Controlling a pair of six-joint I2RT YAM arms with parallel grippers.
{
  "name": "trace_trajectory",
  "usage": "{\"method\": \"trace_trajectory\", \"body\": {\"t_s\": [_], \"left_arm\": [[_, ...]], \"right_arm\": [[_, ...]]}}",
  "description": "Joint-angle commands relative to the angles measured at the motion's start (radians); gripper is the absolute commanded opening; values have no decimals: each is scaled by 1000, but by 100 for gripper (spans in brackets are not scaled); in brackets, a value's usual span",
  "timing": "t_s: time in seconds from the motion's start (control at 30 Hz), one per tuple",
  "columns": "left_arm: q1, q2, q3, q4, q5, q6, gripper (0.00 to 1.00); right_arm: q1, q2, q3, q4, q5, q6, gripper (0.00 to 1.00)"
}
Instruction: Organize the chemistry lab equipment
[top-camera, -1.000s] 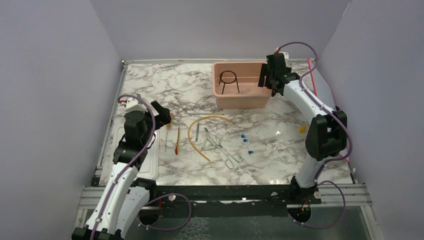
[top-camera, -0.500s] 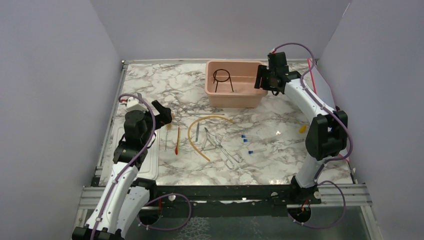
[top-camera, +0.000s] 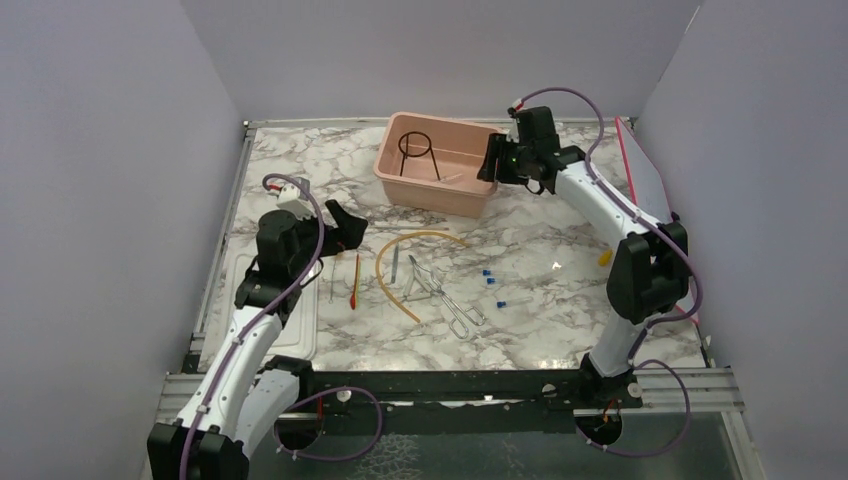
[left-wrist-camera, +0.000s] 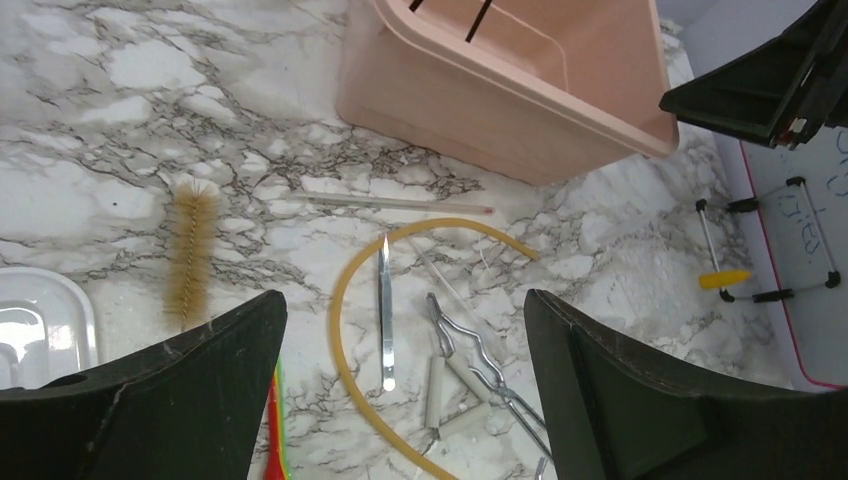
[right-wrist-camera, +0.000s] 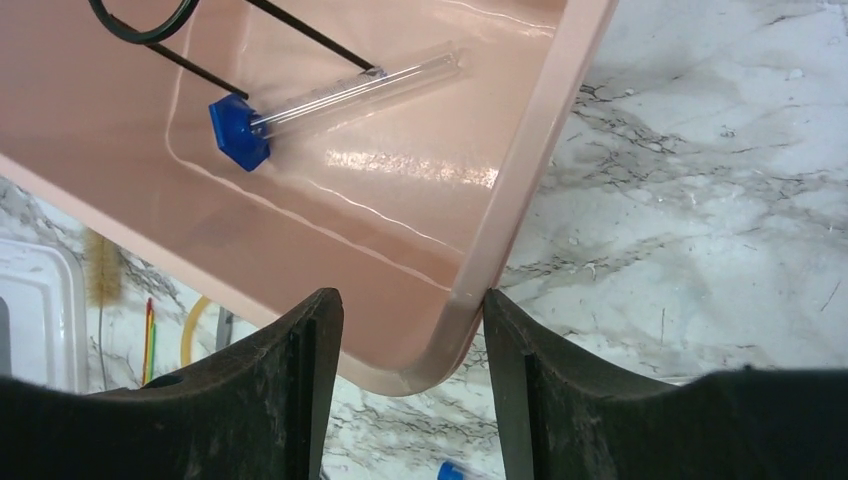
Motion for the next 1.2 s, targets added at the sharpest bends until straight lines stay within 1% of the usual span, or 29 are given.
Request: {"method": "trace_trajectory", "body": {"t_s": [0.0,0.07,0.17,0.3,0.43,0.5,0.57,0.67,0.77,0.83,0.93,1.0,1.17], "left_arm": [[0,59,26,-35,68,26,88],[-1,99,38,-73,61,26,84],[-6,144,54,-96,62,21,78],[-10,161,47,-96,38,-5,77],[-12,190,31,-136,-29,-33,73],[-13,217,40,-181,-76,-26,70],[-13,261,59,-247,-154,-15,63],[-13,358,106,-338,-251,4,51],[-13,449,131,-368,-280,11,46],[-13,491,143,-373,-293,15,43],[-13,548,169,-373,-317,26,42],[-13,592,192,-372,-303,38,41],[-13,706,234,-376,-280,66,33]], "right_arm": [[8,-87,-40,56,115,15,60],[9,-137,-62,58,188,10,63],[12,-225,-117,67,215,-1,63],[58,-347,-237,72,198,-6,63],[112,-457,-411,90,150,34,61],[146,-509,-495,110,116,52,59],[174,-542,-559,116,74,73,57],[211,-580,-637,136,29,93,52],[230,-598,-696,170,-17,104,50],[236,-595,-719,184,-46,111,49],[242,-584,-738,199,-69,116,48],[244,-582,-757,219,-78,116,48],[244,-574,-765,216,-78,102,48]]}}
